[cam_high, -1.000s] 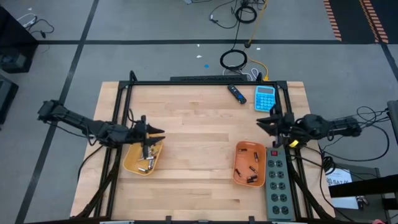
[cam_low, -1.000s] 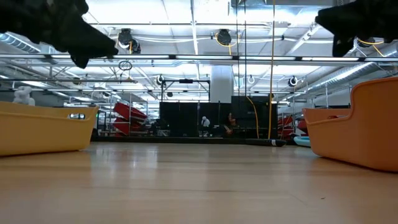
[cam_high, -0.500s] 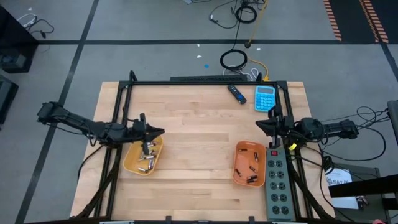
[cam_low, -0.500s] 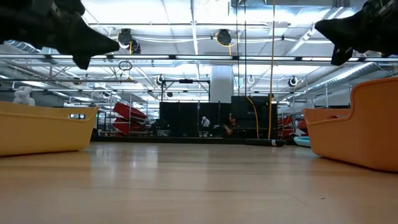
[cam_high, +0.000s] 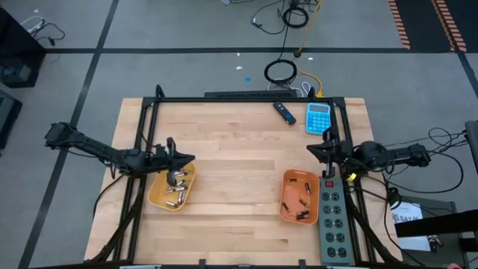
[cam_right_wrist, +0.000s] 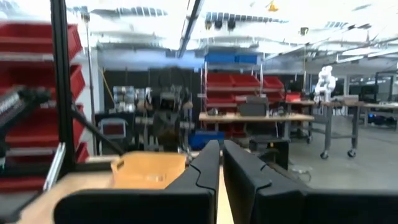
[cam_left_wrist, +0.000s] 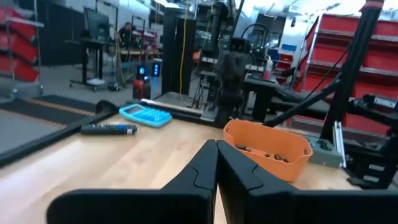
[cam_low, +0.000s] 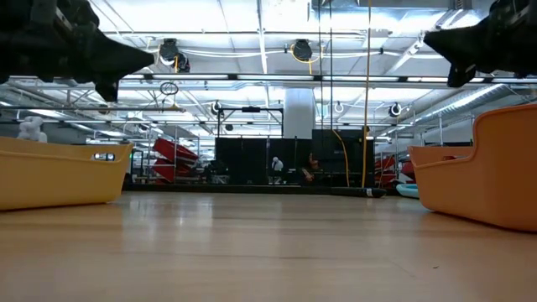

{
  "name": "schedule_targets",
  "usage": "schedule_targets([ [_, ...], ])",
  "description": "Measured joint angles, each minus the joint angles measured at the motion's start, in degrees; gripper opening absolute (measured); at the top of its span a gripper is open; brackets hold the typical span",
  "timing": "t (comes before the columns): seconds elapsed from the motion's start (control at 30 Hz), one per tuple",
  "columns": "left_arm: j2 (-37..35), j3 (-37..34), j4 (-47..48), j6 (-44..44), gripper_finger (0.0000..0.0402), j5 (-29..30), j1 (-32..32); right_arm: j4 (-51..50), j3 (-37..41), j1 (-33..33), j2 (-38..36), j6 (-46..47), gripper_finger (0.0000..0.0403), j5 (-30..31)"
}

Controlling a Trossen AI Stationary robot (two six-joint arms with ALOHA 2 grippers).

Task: Sort batteries
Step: Return to Home Position

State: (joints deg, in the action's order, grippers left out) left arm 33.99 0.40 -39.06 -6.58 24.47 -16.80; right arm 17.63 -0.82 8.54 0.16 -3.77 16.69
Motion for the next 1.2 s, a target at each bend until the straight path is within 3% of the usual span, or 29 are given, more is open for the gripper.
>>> schedule_targets([
  [0.2,0.05,0.00,-1.80,0.73,0.0015,0.63,-0.19,-5.24,0.00,0.02,0.00,-0.09,0.0011,-0.22],
  [0.37,0.10,-0.02,-0.16,-4.45,0.0015,-0.63,-0.26,-7.25,0.00,0.02,0.00,0.03,0.0011,-0.28],
  [0.53,0.12,-0.04,9.17,1.20,0.0015,-0.63,-0.26,-7.28,0.00,0.02,0.00,0.05,0.0011,-0.28],
  [0.8,0.12,-0.07,19.59,1.09,0.0015,-0.63,-0.26,-7.28,0.00,0.02,0.00,0.05,0.0011,-0.31],
  [1.2,0.11,-0.09,21.88,1.06,0.0015,-0.63,-0.26,-7.26,0.00,0.02,0.00,0.05,0.0011,-0.31],
])
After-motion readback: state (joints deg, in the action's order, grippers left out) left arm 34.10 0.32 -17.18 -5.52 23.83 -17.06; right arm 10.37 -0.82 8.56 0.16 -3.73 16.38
